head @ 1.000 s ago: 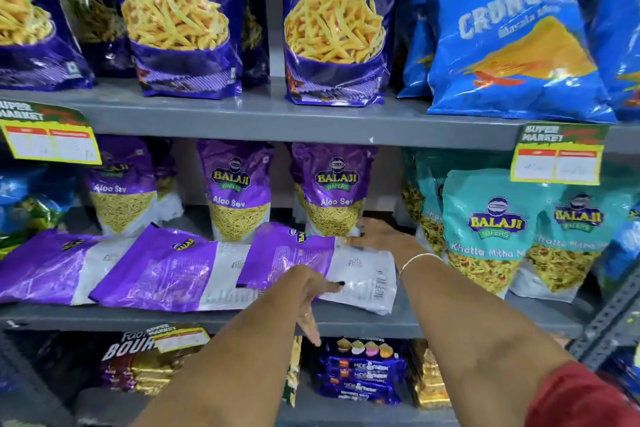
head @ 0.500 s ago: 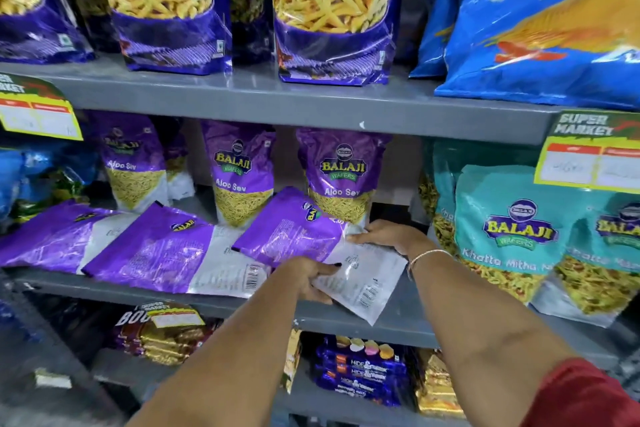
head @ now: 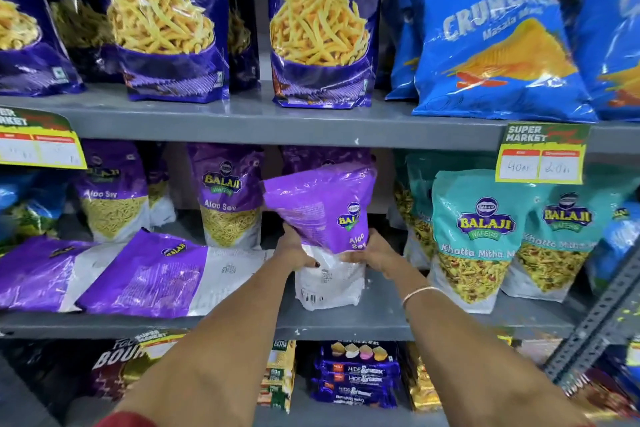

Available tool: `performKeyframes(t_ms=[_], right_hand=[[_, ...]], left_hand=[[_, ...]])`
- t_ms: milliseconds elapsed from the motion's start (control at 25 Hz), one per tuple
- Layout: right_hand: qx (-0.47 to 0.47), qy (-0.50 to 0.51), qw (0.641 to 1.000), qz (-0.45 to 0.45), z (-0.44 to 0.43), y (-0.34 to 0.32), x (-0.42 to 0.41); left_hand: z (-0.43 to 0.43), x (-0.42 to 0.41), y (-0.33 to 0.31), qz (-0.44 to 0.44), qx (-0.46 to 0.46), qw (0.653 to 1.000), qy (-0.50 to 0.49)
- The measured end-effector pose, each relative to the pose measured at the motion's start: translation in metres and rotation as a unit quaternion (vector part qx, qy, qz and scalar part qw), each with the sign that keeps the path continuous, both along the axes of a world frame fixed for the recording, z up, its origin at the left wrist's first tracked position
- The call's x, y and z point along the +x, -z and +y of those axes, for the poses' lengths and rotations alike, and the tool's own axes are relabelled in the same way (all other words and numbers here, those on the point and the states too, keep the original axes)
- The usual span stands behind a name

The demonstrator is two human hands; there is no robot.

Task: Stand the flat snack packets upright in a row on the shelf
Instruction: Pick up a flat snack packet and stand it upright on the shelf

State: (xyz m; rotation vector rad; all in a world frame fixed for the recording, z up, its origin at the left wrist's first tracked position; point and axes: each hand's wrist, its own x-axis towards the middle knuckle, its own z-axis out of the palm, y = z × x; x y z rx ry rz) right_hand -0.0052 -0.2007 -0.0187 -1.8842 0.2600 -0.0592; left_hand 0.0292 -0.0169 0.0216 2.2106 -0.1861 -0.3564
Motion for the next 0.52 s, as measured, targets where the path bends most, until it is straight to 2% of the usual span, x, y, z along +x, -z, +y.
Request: performKeyframes(t_ms=[120, 240, 320, 400, 440, 520], right_hand=[[0.028, 0.035, 0.999, -0.016, -0.008, 0.033, 0.015], [0.015, 0.082, 0.996, -0.008, 0.000, 0.025, 0.007], [-0.029, 0.110, 0.994, 0.005, 0.015, 0.008, -0.008], [-0.117, 0.173, 0.978, 0.007, 0.023, 0.002, -0.016], [-0.127, 0.200, 0.972, 0.001, 0.025, 0.003, -0.018], [-0.083, 0.203, 0.976, -0.004, 0.029, 0.006, -0.023]], left_hand=[[0.005, 0.010, 0.008, -0.018, 0.026, 0.999, 0.037], [0.009, 0.009, 0.008, -0.032, 0.011, 0.998, 0.057], [0.010, 0.010, 0.011, -0.030, -0.001, 0.998, 0.057], [0.018, 0.013, 0.015, 0.004, -0.019, 0.998, 0.065], [0.025, 0.016, 0.014, 0.047, -0.033, 0.995, 0.076], [0.038, 0.022, 0.012, 0.154, -0.044, 0.979, 0.129]])
